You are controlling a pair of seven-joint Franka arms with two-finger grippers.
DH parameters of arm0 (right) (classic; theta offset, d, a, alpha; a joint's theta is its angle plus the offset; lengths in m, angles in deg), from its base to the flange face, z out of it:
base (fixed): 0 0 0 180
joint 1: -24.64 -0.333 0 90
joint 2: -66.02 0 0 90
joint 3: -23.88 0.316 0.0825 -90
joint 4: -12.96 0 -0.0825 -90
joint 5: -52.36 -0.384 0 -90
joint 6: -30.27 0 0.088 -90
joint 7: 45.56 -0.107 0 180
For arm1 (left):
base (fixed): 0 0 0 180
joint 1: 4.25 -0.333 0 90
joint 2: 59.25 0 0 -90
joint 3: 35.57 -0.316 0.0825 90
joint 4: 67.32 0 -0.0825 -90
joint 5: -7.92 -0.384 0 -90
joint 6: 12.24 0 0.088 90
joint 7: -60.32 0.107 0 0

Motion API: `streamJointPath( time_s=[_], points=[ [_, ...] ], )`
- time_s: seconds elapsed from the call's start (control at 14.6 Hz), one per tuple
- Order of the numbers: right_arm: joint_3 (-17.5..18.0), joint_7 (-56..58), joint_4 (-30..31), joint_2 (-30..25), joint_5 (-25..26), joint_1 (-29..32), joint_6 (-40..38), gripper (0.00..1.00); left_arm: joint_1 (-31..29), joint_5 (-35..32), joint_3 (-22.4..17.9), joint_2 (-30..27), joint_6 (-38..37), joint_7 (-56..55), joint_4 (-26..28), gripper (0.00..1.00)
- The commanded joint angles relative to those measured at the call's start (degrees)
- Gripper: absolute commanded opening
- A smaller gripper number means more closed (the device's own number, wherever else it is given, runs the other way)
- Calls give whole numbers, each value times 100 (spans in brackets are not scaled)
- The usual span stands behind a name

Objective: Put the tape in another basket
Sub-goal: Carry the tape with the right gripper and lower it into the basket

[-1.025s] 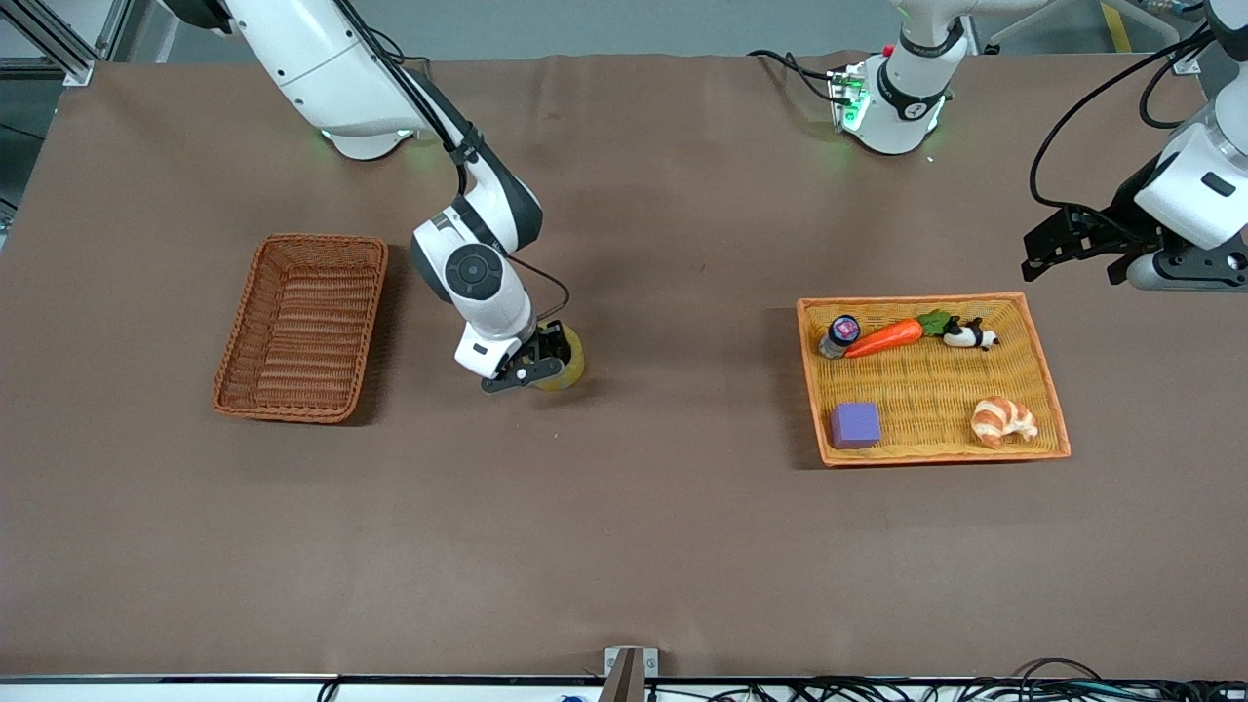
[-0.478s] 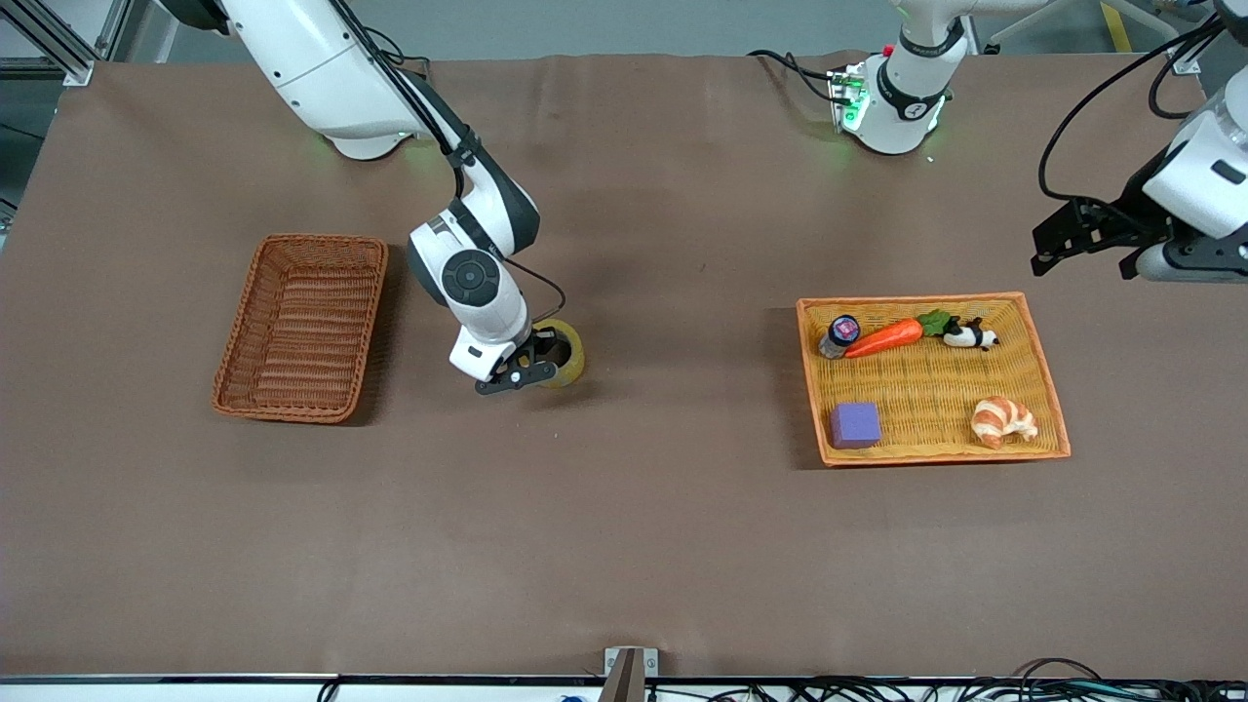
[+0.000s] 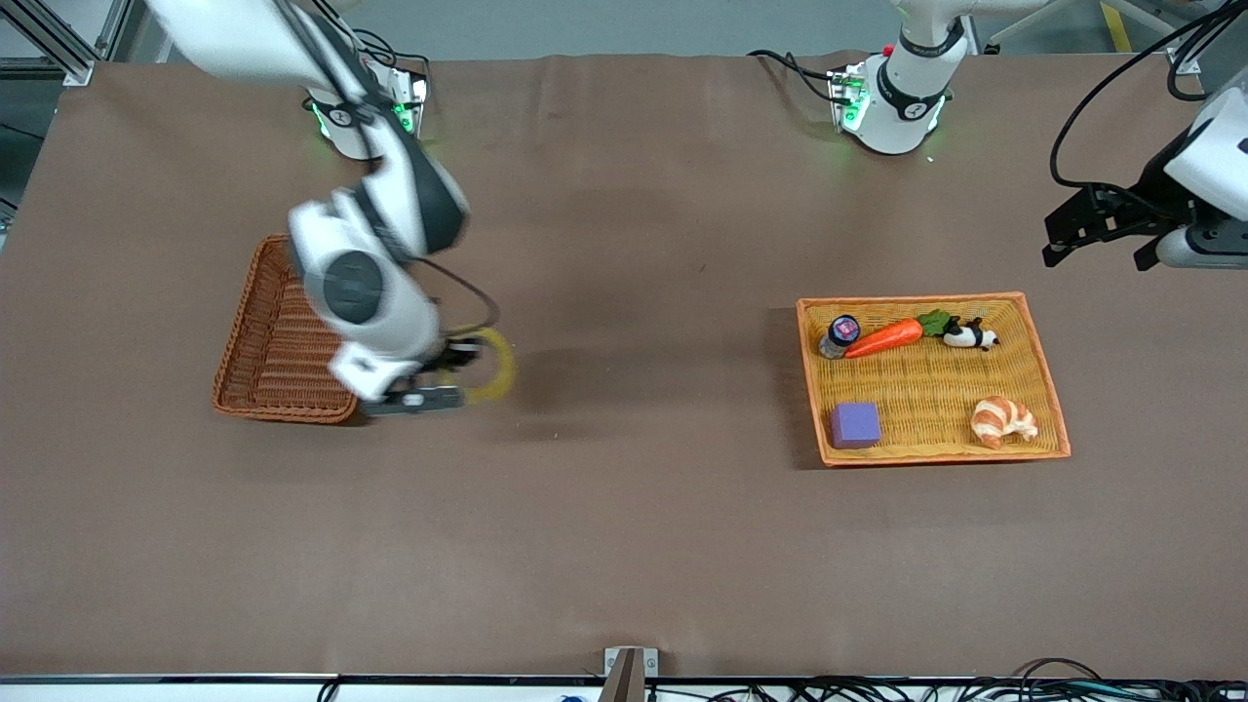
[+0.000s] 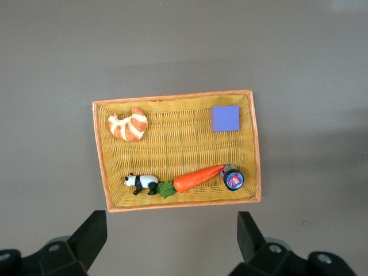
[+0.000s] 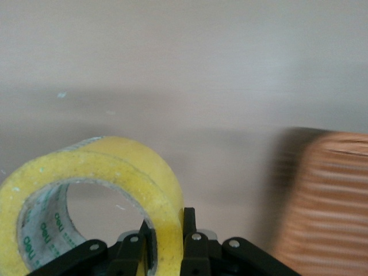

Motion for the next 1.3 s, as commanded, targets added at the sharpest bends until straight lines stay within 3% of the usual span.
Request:
streamJointPath(
  time_s=[0.0, 0.27, 0.48, 0.82, 1.23],
  points=[
    [-78, 910, 723, -972, 2, 667, -349, 0, 34, -35, -40, 133, -233, 51, -266, 100],
    [-1325, 2502, 2294, -1914, 2, 678, 351, 0, 26, -26, -49, 133, -313, 59, -266, 100],
    [-1862, 2925, 3544, -2197, 2, 695, 1511, 1, 17, -26, -49, 133, -304, 86, -257, 100],
    [-2013, 2935, 4837, -2066, 2, 722, 3566, 1, 17, -35, -49, 150, -260, 95, -257, 100],
    [-2039, 2935, 5015, -1276, 2, 757, 4581, 5, 17, -34, -49, 168, -260, 86, -257, 100]
  ],
)
